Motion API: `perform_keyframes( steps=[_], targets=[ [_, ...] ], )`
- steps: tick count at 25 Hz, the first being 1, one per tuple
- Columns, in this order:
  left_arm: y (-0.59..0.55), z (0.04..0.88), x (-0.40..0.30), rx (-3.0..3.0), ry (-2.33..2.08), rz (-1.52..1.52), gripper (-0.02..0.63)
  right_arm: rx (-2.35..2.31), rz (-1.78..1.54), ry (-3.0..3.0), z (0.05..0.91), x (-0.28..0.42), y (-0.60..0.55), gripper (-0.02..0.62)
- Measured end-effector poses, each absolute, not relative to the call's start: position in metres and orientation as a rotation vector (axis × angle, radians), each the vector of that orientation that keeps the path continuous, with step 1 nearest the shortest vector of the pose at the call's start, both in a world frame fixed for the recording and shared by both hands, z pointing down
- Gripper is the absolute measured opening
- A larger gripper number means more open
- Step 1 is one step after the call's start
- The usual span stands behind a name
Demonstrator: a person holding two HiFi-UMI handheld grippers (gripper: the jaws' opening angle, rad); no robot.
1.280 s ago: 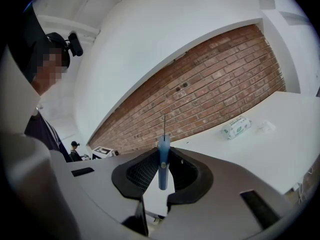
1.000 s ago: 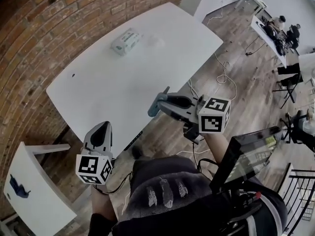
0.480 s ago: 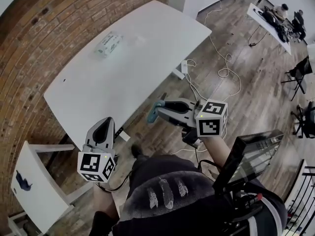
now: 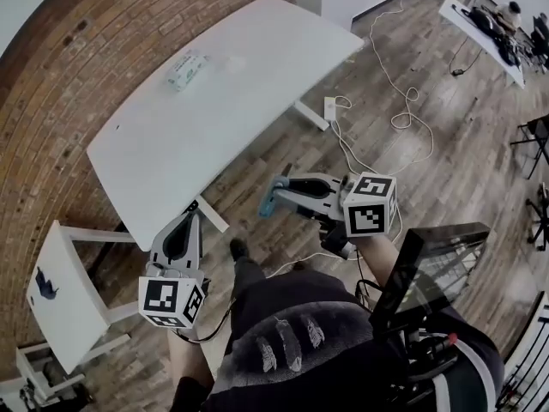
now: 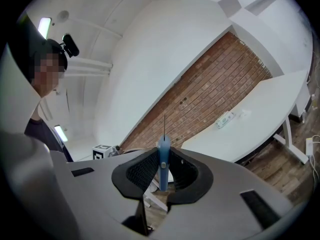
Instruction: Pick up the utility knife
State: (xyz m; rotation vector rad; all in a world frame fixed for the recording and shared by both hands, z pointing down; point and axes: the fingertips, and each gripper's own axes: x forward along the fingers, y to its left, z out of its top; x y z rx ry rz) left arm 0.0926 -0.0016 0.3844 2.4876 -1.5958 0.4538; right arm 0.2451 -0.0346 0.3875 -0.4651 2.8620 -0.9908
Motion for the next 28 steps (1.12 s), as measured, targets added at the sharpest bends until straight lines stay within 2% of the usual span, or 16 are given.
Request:
perform_keyframes(
  steps=[13, 28],
  targets=[
    [0.085, 0.387, 0.068, 2.287, -1.746, 0.519, -0.003, -0.172, -1.109, 2.894, 0.397, 0.194, 0.018, 0.064],
    [0.17, 0.395, 0.023, 2.344, -1.711, 0.33, -0.003, -0.209, -1.0, 3.013, 0.372, 0.14, 0.105, 0.066]
  ],
)
